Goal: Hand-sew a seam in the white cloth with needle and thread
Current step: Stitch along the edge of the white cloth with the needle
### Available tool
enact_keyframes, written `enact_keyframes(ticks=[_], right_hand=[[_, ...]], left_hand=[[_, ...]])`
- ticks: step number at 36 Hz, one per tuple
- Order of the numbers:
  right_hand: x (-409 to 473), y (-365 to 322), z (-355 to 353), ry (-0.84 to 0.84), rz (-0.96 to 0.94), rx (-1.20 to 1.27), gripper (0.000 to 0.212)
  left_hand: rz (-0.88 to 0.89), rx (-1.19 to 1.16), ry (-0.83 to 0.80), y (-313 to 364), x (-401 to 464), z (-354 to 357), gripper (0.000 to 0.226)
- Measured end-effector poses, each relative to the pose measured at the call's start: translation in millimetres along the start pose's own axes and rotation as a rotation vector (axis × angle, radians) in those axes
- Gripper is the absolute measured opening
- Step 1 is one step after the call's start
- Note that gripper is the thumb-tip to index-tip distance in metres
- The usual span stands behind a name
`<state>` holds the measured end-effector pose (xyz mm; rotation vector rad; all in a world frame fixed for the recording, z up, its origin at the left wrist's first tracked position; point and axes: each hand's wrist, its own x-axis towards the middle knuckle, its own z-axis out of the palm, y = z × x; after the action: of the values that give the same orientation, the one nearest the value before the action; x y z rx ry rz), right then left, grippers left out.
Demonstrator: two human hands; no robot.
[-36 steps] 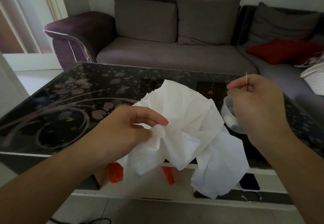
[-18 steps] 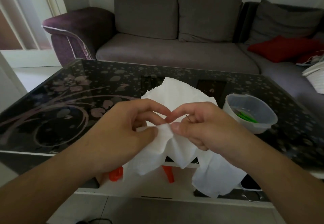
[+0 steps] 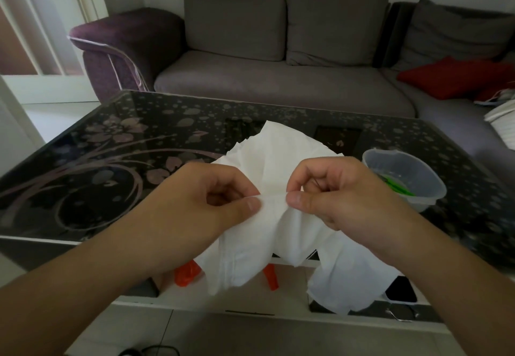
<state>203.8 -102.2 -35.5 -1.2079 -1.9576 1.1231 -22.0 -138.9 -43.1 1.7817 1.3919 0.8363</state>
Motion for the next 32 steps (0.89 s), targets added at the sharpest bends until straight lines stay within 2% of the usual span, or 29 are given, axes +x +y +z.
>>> enact_keyframes(ticks=[9,18,32], right_hand=[[3,-6,12,-0.091,0.009,0.082,0.006],[2,-2,13,-0.015,0.045,0.043,0.014],[0,-4,16,0.041,0.031,-0.055,0.012]], left_hand=[[0.013,-0.003,-0.038,-3,0,-1,0.011],[-0.016,0.070,-0.016,-2,1,3,0.014],[-0.028,-0.054,-0.098,2,0,4,0.022]])
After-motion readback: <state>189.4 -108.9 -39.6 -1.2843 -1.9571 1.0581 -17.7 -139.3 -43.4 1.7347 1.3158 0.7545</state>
